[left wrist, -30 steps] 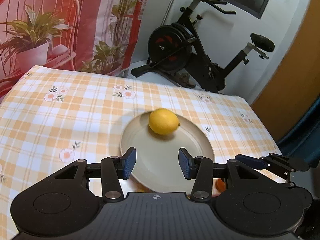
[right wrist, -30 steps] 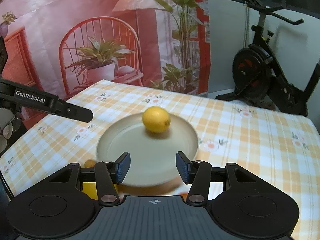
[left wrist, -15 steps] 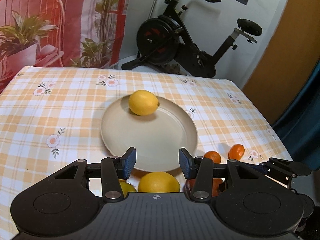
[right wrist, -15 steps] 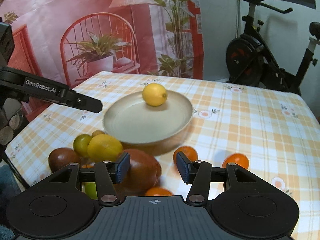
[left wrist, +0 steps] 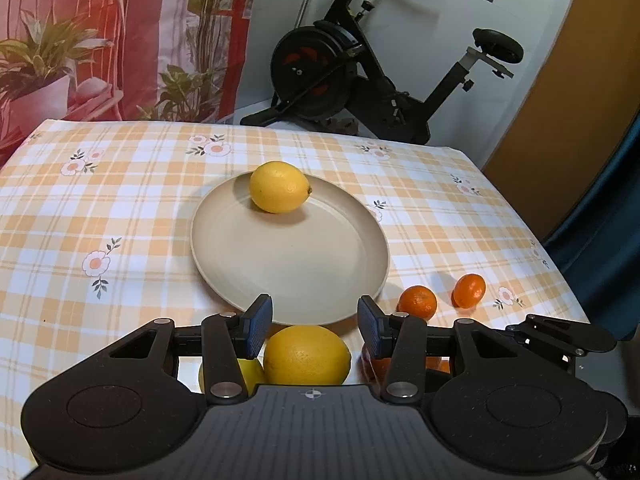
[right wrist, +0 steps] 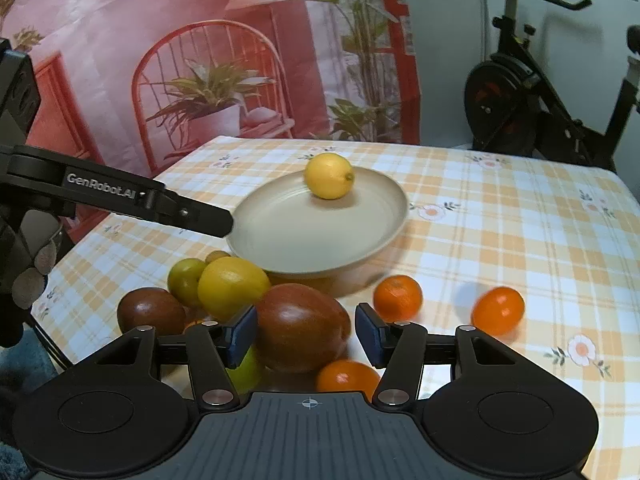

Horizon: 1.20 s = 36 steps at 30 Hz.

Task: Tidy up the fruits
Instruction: 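Withdraw the left tool from the plate toward the red apple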

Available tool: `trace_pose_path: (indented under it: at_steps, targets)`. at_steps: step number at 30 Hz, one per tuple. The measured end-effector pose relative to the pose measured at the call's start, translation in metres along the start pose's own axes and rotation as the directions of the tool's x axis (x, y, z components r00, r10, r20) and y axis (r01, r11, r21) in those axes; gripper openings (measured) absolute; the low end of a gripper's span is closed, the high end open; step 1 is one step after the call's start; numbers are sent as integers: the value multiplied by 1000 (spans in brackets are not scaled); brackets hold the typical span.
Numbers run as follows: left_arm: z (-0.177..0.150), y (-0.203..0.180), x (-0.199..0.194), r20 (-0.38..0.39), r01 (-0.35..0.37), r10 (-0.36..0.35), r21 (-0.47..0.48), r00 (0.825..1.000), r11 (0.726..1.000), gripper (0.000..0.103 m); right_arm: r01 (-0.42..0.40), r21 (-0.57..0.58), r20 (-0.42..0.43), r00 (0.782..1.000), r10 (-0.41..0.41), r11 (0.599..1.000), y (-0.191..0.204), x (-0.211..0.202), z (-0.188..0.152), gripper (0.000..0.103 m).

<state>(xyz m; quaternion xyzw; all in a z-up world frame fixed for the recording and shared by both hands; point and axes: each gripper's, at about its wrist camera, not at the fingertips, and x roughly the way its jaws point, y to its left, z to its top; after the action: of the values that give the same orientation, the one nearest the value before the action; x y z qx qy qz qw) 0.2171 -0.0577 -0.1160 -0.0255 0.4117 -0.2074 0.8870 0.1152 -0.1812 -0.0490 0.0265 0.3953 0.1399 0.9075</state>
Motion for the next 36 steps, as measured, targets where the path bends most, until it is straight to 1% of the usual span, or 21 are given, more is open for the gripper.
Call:
trace_pose_path:
  at_steps: [4,6,11,15,18,23,30,36]
  targets:
    - [0,1,-1,3,3,-3,-5,1000,1000,49,2,-22,-27,1000,-2,1000,9,9,5,53]
    - [-1,2,-1,4,3,-3,-11,1000,1000,49,9,-24,-41,999,-10,1000,13,13,6,58]
    - [-3,7,0,2,3,-3,-32,1000,999,49,48,-7,-73,996,-49,999,13,21,8,58]
    - [-4,11,0,5,4,-3,-44,1000,999,49,50,13,-94,994,-49,999,11,25,7,58]
    - [-5,13,-1,8,4,-4,-52,1000,999,49,52,11,-134,990,-51,999,12,32,7,57]
    - [-6,17,-3,16,3,-2,-64,1000,998,49,62,6,-131,990,-60,998,14,33,7,56]
    - [-7,20,-5,20,-3,4,-72,1000,997,49,-1,72,-120,993,10,997,8,34,9,56]
    - [-6,18,-2,12,-8,9,-68,1000,998,49,-54,168,-103,992,72,984,-9,36,9,56]
